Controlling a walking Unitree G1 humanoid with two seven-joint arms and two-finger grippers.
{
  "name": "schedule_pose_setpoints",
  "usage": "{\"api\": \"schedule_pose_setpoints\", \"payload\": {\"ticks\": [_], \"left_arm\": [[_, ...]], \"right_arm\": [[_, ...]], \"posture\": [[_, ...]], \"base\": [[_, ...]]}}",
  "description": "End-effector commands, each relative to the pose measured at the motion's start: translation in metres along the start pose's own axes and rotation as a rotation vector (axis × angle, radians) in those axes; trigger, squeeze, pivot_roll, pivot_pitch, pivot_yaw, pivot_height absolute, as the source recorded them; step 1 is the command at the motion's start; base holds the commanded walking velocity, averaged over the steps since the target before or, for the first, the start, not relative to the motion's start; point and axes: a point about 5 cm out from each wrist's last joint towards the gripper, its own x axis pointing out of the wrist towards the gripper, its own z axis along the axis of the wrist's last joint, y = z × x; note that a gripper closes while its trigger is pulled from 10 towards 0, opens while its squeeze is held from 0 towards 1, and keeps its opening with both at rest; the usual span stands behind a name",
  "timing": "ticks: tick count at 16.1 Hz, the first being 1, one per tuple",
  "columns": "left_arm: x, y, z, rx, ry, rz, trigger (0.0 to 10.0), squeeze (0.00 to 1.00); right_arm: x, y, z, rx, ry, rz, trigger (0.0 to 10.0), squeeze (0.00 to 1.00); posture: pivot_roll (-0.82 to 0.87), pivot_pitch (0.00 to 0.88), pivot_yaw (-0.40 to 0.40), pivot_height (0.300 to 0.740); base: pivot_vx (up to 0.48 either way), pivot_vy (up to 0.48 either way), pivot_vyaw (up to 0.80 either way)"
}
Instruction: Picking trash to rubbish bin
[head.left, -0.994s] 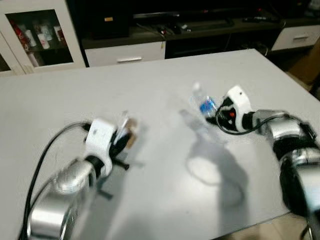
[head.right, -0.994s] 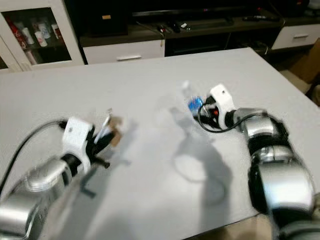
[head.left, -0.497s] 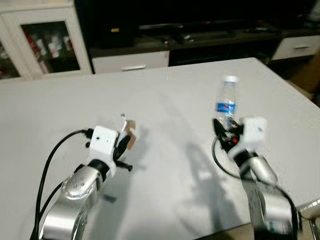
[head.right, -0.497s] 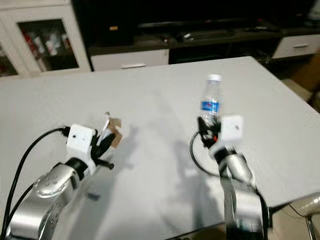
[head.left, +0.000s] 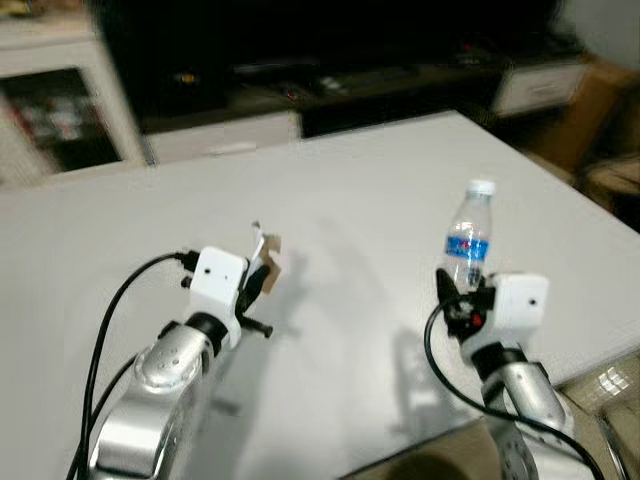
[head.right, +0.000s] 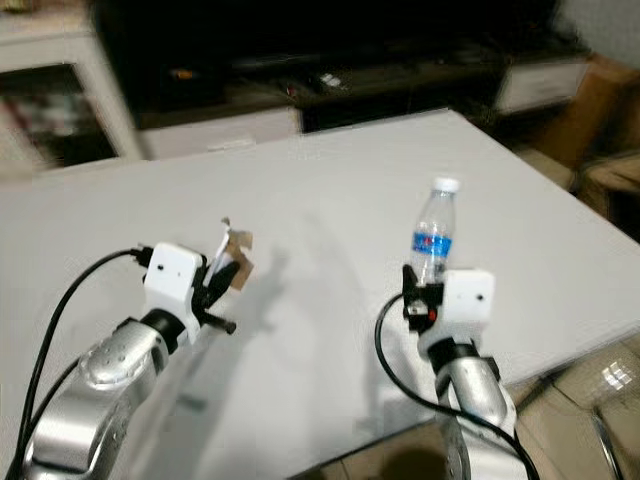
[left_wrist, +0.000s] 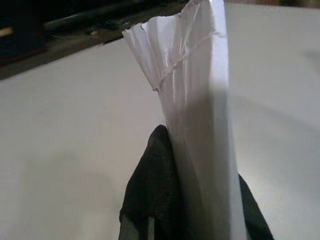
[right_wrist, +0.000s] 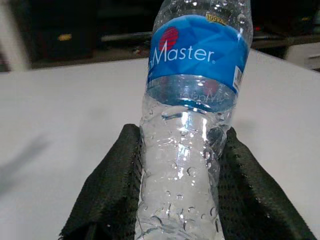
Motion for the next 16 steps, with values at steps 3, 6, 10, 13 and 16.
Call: {"api": "schedule_pose_setpoints", "payload": {"ticks": [3,6,10,13,16], "left_arm": [[0.0009,-0.0005,0.0007,0.012,-0.002,-0.006,10.0,0.00],[0.0007,0.0002,0.0008,0.012,-0.003,-0.001,10.0,0.00],[0.0004,0.0001,0.0008,0.011,-0.001,0.000,10.0,0.00],[0.0009,0.0006,0.0013,0.015,-0.002,0.001,10.0,0.00],[0.0012,0.0023,0.0009,0.018,-0.001,0.008,10.0,0.00]], "right_arm": [[-0.0037,-0.0007,0.0034,-0.022,0.014,-0.023,10.0,0.00],[-0.0042,-0.0031,0.0029,-0.030,0.032,-0.033,10.0,0.00],[-0.0050,-0.0037,0.0001,-0.024,0.058,-0.047,10.0,0.00],[-0.0052,-0.0025,-0.0012,-0.018,0.068,-0.046,10.0,0.00],[-0.0040,-0.0017,-0.0019,-0.018,0.075,-0.042,10.0,0.00]], "posture": [[-0.10,0.000,0.017,0.740],[-0.10,0.000,0.010,0.740],[-0.10,0.000,0.006,0.740],[-0.10,0.000,-0.002,0.740],[-0.10,0.000,-0.011,0.740]], "base": [[0.000,0.000,0.00],[0.000,0.000,0.00],[-0.135,0.000,0.00],[-0.274,0.000,0.00],[-0.275,0.000,0.00]]}}
